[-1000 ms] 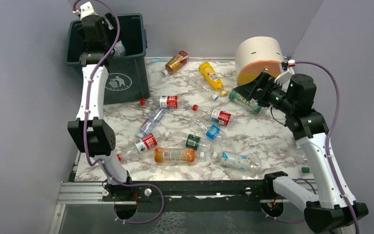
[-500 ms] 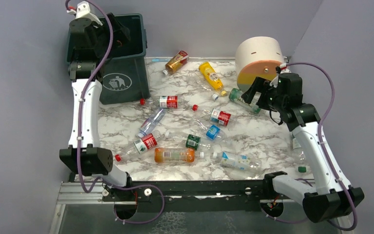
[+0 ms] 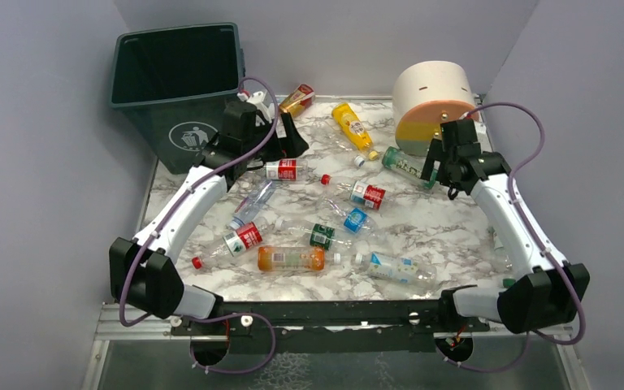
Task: Put the plastic bottles in the bin
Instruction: Place the plastic bottle in the trash bin, then pick up the plastic bottle at the center of the board.
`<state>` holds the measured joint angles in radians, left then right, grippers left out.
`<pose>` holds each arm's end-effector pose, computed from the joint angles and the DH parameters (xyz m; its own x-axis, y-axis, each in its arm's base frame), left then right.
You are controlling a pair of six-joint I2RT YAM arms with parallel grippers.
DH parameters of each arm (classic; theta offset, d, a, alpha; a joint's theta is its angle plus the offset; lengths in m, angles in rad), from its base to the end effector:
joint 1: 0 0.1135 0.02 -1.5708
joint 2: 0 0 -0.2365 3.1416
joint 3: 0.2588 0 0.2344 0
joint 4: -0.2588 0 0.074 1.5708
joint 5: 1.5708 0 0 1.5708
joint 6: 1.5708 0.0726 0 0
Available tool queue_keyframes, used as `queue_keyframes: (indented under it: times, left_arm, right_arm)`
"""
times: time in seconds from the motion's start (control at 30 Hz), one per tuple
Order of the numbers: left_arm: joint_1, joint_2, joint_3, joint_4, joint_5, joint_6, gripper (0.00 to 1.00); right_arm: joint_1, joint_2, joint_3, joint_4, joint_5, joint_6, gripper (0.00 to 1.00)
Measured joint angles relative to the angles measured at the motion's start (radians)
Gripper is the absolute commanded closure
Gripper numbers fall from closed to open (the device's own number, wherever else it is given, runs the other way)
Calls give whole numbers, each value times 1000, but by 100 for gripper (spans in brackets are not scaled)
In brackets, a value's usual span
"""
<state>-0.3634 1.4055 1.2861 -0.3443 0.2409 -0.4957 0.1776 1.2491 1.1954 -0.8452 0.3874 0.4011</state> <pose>0.3139 -0.1379 0.3147 -0.6268 -0.2558 -0.7360 0.2803 0.8073 -0.5193 0.2633 0.0194 0.2751 -0.6827 0.2447 -0.6885 0.3633 0.9312 -0.0292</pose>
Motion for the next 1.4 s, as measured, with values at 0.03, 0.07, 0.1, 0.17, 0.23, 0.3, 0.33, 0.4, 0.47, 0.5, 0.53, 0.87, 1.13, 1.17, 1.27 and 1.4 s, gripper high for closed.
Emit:
queue_keyframes:
  times: [0.03,0.07,0.1,0.17,0.23,0.3,0.33,0.4,0.47,0.5,0.53,0.87,1.13,1.17,1.27,1.4]
  left_arm:
    - [-6,-4,-27,8,6,-4,1]
    - [-7,-10,-41,8,11,-5,1]
    - [-8,-19,-49,10,17,-5,1]
    - [-10,-42,-55,27,28,-5,1]
    - [-11,-76,-60,49,36,-4,1]
    - [-11,-107,-68,68,44,-2,1]
    - [-11,-116,-72,74,47,0,1]
    - [-11,-143,-86,87,58,3,1]
    - [-11,-149,-98,93,63,6,1]
    - [-11,-149,-104,97,66,8,1]
    - [-11,-148,-111,98,66,10,1]
    - [-11,-100,-134,120,84,18,1]
    - [-11,-100,-144,129,89,21,1]
    - [-11,-100,-148,130,89,22,1]
    - [-11,-100,-156,127,89,26,1]
    - [-11,-100,-157,126,89,29,1]
  right_arm:
    - [0,26,10,-16,39,-10,1]
    - [0,55,17,-27,79,-21,1]
    - [0,80,22,-37,112,-38,1]
    - [-2,122,23,-49,156,-70,1]
    - [-12,148,10,-44,175,-113,1]
    - [-33,156,-22,-32,171,-148,1]
    - [-51,159,-39,-27,166,-164,1]
    - [-102,165,-67,-14,154,-188,1]
    - [-151,167,-87,2,135,-214,0]
    - [-184,167,-93,8,119,-230,0]
    - [-206,167,-93,14,112,-244,0]
    - [-481,167,-113,70,31,-354,0]
    - [-630,208,-131,72,-36,-375,0]
    - [-646,212,-138,72,-38,-375,1]
    - [-671,228,-158,72,-46,-375,0]
    - [-677,262,-171,85,-82,-375,1]
